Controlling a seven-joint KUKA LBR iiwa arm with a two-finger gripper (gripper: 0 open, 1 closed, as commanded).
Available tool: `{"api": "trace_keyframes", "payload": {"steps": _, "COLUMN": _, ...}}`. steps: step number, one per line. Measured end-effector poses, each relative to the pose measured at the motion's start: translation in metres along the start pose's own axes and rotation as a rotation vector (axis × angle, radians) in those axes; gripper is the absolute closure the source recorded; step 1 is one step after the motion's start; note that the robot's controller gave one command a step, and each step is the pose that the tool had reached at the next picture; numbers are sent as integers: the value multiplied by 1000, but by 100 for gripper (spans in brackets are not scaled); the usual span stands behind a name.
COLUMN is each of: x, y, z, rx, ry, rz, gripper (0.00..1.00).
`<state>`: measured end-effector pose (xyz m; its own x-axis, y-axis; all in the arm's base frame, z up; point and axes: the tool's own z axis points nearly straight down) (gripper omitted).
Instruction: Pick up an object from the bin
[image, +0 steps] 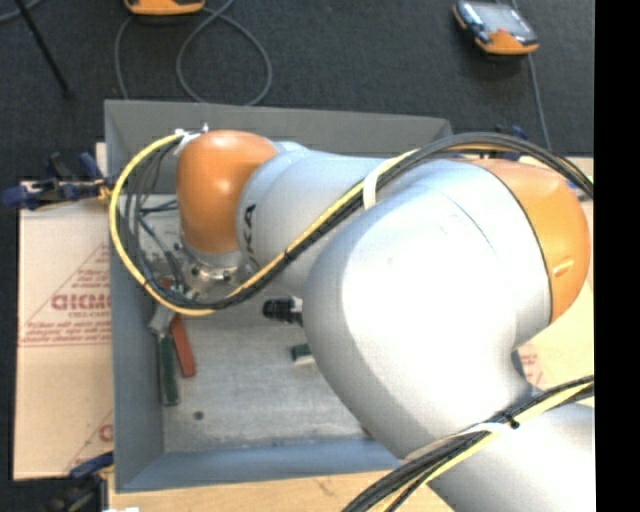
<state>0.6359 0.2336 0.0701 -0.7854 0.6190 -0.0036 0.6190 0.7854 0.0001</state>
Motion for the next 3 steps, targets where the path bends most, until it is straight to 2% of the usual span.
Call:
{"api": "trace_keyframes", "payload": {"steps": 1, "x": -3, "y": 0, "z": -1, "rx": -2, "ry": -2, "rz": -1, "gripper": 0}}
{"api": "trace_keyframes", "payload": {"steps": 2, "x": -2, "y": 0, "z": -1, "rx": -2, "ry": -1, "rz": -3, "gripper": 100}}
{"api": "trace_keyframes", "payload": {"steps": 3, "x": -5, "y": 0, "z": -9, "rx": -4, "ry": -3, "rz": -4, "gripper": 100}}
